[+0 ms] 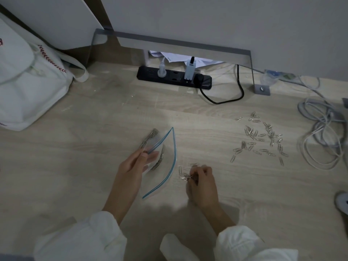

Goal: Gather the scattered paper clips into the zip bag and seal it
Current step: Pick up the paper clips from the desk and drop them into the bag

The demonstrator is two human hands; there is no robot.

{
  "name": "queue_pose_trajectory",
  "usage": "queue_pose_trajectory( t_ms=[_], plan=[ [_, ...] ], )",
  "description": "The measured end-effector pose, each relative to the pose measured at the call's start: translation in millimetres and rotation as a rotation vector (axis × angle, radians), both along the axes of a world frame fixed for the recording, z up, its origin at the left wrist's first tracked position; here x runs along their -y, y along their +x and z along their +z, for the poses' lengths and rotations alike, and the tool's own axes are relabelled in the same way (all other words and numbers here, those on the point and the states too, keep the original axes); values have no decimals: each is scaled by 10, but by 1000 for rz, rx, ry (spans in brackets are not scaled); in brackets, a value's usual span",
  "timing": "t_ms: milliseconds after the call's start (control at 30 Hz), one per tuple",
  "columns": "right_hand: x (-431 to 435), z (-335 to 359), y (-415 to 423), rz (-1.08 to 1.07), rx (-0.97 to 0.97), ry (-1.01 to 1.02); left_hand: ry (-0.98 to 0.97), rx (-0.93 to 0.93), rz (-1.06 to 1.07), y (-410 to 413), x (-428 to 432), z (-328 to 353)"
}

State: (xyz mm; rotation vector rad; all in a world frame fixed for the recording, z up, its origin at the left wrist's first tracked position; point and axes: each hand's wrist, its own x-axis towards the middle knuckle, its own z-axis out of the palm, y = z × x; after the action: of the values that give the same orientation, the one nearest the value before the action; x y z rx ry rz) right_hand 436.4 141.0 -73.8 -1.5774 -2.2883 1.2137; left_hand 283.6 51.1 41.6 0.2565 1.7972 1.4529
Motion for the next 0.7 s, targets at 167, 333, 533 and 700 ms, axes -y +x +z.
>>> queue_pose_trajectory(
  t_ms=[167, 333, 533, 700],
  plan=[
    [-40, -23, 3, 81, 25, 8, 2, -1, -2, 9, 15, 1],
    [-106, 37, 58, 175, 108, 66, -4, -19, -22, 8, 25, -8],
    [-125, 124, 147, 27, 36, -61, -5, -31, -35, 24, 3, -12],
    [-205, 282, 245, -228, -78, -146, 11, -11, -48, 43, -45, -33]
  ],
)
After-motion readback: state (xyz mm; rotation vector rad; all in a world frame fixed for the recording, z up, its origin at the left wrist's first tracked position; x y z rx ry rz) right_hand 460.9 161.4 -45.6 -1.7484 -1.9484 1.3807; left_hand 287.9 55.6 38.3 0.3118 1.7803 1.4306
